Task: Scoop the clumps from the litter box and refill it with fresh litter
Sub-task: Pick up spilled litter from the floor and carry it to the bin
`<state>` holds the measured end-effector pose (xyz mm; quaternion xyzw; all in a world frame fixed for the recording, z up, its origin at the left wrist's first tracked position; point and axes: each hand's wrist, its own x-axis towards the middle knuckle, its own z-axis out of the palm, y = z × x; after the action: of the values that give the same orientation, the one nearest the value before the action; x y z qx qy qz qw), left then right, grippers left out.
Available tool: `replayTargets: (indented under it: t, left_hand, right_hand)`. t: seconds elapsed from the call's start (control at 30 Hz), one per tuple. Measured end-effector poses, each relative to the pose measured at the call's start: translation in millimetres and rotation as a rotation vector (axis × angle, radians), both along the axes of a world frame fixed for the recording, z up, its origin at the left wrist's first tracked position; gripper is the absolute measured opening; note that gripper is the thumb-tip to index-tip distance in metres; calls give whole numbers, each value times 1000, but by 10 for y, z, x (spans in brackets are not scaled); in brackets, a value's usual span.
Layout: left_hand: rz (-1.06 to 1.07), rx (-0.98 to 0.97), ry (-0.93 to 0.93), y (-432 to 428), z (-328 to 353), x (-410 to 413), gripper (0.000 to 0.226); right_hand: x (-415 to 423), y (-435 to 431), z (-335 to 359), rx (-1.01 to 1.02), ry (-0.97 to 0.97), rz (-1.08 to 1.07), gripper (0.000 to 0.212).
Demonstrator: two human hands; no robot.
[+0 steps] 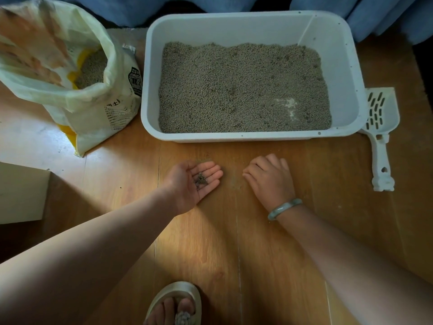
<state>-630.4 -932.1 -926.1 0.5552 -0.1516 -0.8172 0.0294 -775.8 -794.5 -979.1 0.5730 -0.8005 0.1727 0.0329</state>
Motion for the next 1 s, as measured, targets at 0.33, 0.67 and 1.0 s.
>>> replayTargets:
  t: [0.33, 0.67, 1.0]
  left_hand:
    - [-5, 6, 11, 2, 0, -6, 42]
    - [-11, 9, 2, 0, 4, -22, 43]
    - [-7, 8, -3, -12, -10, 0, 43]
  right_hand:
    - [-41, -84, 51, 80, 38, -138, 13]
    - [-49, -204, 81, 52, -99, -214, 10]
    - [-17, -263, 30, 179, 125, -153, 8]
